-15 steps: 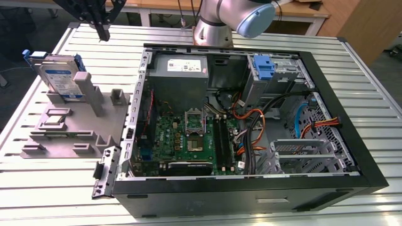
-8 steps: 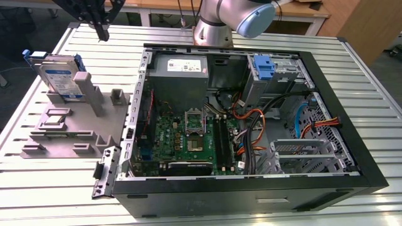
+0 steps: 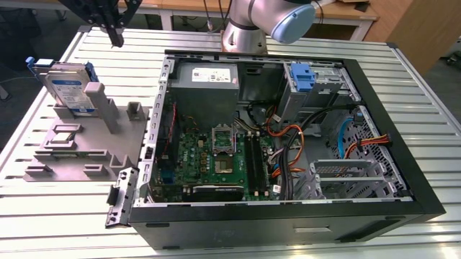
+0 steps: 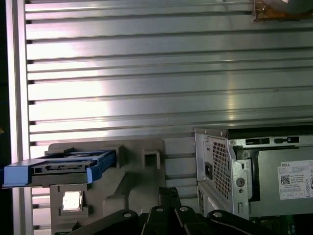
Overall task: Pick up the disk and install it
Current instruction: 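Reach for the disk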
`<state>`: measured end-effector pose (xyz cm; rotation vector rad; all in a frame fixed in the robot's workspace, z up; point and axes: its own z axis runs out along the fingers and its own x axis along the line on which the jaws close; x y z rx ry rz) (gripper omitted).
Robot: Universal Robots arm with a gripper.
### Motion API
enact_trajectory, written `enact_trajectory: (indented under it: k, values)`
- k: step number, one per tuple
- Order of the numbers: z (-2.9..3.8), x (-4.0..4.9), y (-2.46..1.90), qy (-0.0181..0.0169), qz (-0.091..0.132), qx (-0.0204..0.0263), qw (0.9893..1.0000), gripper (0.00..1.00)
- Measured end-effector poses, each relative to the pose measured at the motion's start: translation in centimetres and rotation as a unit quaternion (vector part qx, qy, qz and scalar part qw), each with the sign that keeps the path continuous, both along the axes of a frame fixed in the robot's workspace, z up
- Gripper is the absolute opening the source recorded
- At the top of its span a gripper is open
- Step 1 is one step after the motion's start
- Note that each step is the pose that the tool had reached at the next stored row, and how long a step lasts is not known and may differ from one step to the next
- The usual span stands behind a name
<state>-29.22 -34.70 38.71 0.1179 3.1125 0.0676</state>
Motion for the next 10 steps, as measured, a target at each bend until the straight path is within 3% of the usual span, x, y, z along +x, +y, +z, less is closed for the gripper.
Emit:
enact_trajectory:
  k: [10]
  values:
    - [0.00,-0.38,0.00,0.0000,0.000,0.0000,1.0000,0.10]
